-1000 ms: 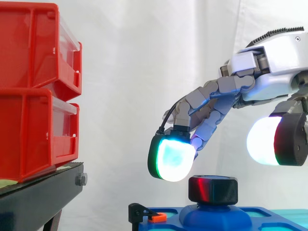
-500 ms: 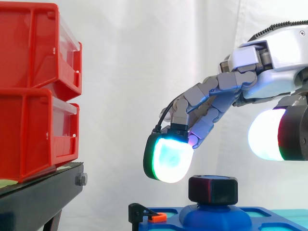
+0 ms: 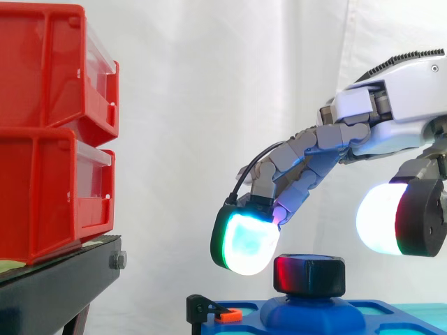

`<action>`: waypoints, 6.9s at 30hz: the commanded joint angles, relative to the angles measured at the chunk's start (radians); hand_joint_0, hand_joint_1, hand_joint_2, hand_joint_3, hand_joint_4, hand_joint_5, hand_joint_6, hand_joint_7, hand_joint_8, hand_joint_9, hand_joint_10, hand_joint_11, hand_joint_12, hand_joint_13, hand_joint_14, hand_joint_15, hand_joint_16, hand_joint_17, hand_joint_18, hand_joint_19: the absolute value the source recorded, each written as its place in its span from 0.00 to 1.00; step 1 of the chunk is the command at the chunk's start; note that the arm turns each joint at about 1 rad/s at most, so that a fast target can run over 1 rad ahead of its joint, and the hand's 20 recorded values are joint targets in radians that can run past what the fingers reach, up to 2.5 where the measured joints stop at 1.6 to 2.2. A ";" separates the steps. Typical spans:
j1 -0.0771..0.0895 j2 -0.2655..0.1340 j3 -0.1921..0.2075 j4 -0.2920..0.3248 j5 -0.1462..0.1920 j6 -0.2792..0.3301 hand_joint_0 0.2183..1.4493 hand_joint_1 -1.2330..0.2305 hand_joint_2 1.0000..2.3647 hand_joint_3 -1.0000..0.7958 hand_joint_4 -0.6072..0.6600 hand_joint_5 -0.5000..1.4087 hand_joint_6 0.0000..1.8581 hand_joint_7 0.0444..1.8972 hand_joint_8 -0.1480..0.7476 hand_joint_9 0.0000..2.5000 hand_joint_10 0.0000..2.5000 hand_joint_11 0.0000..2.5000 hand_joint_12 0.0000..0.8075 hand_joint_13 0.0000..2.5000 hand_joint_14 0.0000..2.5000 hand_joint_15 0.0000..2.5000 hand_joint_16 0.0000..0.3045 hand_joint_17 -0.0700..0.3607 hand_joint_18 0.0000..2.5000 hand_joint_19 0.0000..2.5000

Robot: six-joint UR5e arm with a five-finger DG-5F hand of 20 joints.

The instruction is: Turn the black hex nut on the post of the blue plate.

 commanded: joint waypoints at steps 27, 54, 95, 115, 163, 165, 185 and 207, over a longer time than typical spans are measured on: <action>-0.042 0.000 -0.031 0.029 -0.018 -0.018 0.18 0.58 0.00 0.28 0.65 0.19 0.27 0.37 0.45 0.23 0.00 0.00 0.41 0.09 0.00 0.00 0.15 0.40 0.00 0.00; -0.100 0.002 -0.031 0.073 -0.094 -0.038 0.18 0.59 0.00 0.28 0.66 0.19 0.27 0.37 0.47 0.23 0.00 0.00 0.42 0.10 0.00 0.00 0.15 0.39 0.00 0.00; -0.014 0.000 -0.044 0.049 -0.031 -0.041 0.17 0.48 0.00 0.28 0.67 0.18 0.27 0.38 0.47 0.19 0.00 0.00 0.44 0.07 0.00 0.00 0.15 0.41 0.00 0.00; -0.079 0.000 -0.045 0.044 -0.077 -0.072 0.18 0.48 0.00 0.28 0.67 0.18 0.27 0.38 0.47 0.20 0.00 0.00 0.44 0.07 0.00 0.00 0.15 0.40 0.00 0.00; 0.002 0.000 0.001 -0.039 -0.077 -0.027 0.19 0.50 0.00 0.28 0.68 0.18 0.27 0.38 0.48 0.22 0.00 0.00 0.43 0.09 0.00 0.00 0.15 0.40 0.00 0.01; 0.002 0.000 0.001 -0.043 -0.077 -0.029 0.19 0.50 0.00 0.28 0.68 0.18 0.27 0.38 0.48 0.22 0.00 0.00 0.43 0.09 0.00 0.00 0.15 0.40 0.00 0.01; -0.039 0.000 -0.001 -0.049 -0.084 -0.056 0.19 0.52 0.00 0.28 0.68 0.18 0.27 0.38 0.48 0.22 0.00 0.00 0.43 0.09 0.00 0.00 0.15 0.40 0.00 0.01; -0.093 0.000 -0.001 -0.045 -0.117 -0.090 0.19 0.51 0.00 0.28 0.68 0.18 0.27 0.38 0.48 0.22 0.00 0.00 0.43 0.10 0.00 0.00 0.15 0.40 0.01 0.01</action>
